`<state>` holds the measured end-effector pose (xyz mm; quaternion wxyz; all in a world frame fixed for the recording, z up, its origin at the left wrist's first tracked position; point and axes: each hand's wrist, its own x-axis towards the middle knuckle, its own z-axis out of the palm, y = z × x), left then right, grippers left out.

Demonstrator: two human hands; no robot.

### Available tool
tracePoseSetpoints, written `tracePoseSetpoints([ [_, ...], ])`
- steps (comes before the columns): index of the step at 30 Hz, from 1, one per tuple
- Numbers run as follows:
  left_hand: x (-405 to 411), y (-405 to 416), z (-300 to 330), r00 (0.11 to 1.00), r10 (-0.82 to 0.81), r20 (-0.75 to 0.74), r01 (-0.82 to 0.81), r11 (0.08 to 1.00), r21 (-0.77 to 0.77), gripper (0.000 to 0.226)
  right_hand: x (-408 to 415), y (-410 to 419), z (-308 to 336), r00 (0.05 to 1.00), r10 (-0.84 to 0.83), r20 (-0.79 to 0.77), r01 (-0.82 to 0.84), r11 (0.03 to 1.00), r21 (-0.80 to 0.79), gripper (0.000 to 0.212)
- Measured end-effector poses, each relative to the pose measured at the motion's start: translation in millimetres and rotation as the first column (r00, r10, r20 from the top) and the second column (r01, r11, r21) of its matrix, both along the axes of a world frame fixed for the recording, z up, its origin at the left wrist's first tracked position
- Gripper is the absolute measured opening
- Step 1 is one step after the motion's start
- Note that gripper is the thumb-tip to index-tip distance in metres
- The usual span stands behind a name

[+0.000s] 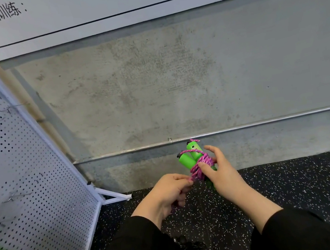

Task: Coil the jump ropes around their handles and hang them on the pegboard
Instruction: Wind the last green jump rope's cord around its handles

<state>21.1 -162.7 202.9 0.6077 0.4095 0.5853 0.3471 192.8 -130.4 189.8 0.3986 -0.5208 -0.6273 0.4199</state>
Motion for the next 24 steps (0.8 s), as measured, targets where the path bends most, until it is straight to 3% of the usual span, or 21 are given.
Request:
tracePoseSetpoints([
  [2, -0.2, -0.5, 0.3, 0.997, 0.017, -0.071, -0.014, 0.999, 0.039, 0.012, 2.3, 2.6, -2.7, 0.995, -0.014, 0.098, 0.009, 0.999, 0.047, 0.041],
  [6, 3.2, -0.7, 6.4, 0.955, 0.137, -0.263, -0.067, 0.963, 0.260, 0.031, 4.1, 0.6, 0.2, 0.978, 0.019, 0.210, -0.034, 0.997, 0.067, 0.032],
  [12, 8.1, 1.0, 11.7, 0.875, 0.252, -0.413, -0.068, 0.910, 0.410, 0.028, -3.9, -5.5, -0.3, 0.975, 0.097, 0.200, -0.105, 0.994, 0.028, 0.026],
  [18, 11.1, 1.9, 10.0, 0.859, 0.284, -0.426, -0.044, 0.870, 0.491, 0.013, -4.7, -12.2, 1.9, 0.953, 0.188, 0.239, -0.190, 0.982, -0.012, 0.040],
  [24, 14.5, 4.7, 6.7, 0.929, 0.209, -0.306, -0.048, 0.887, 0.460, 0.011, -7.2, -12.1, 3.7, 0.959, 0.170, 0.229, -0.168, 0.985, -0.026, 0.026],
])
